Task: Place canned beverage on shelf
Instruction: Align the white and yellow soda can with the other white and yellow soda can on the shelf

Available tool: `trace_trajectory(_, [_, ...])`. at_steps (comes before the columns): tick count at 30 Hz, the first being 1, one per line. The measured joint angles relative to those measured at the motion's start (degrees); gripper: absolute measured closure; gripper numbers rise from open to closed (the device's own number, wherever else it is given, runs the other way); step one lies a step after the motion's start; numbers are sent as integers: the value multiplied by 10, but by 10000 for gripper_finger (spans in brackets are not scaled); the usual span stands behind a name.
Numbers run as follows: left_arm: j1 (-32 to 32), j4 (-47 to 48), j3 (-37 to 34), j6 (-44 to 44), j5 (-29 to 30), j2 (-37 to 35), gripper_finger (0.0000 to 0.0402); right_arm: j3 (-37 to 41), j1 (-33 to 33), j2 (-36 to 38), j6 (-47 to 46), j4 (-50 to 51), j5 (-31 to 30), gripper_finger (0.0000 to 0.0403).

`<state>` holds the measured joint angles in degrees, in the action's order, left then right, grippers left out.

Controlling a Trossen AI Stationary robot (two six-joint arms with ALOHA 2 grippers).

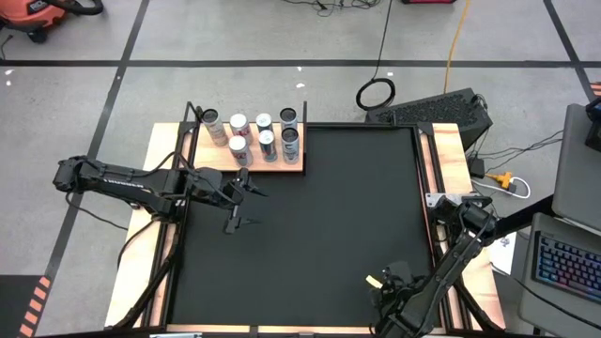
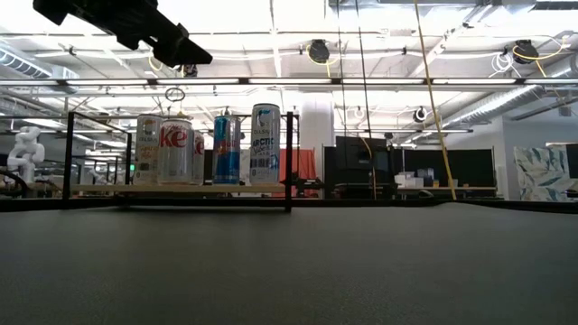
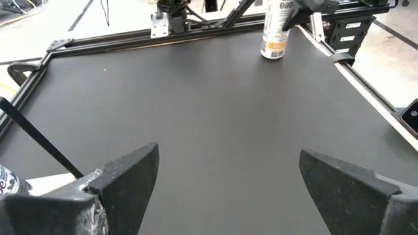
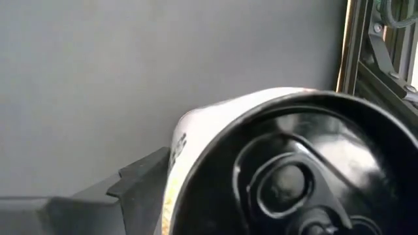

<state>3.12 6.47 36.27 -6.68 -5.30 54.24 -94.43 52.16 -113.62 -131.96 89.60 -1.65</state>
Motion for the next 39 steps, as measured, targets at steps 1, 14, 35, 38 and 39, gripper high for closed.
trace_trajectory(1, [0, 0, 0, 0, 0, 0, 29, 0, 0, 0, 0, 0, 0, 99])
trace_trajectory(14, [0, -5, 0, -1, 2, 0, 29, 1, -24, -1, -2, -25, -23, 180])
trace_trajectory(35, [-27, 0, 24, -5, 135, -1, 29, 1, -236, -3, 323, -146, -214, 180])
trace_trajectory(38, [-36, 0, 24, -14, 136, -3, 29, -21, -269, -4, 408, -186, -210, 178])
trace_trajectory(39, [-40, 0, 24, -14, 136, -3, 29, -31, -279, -5, 434, -200, -208, 177])
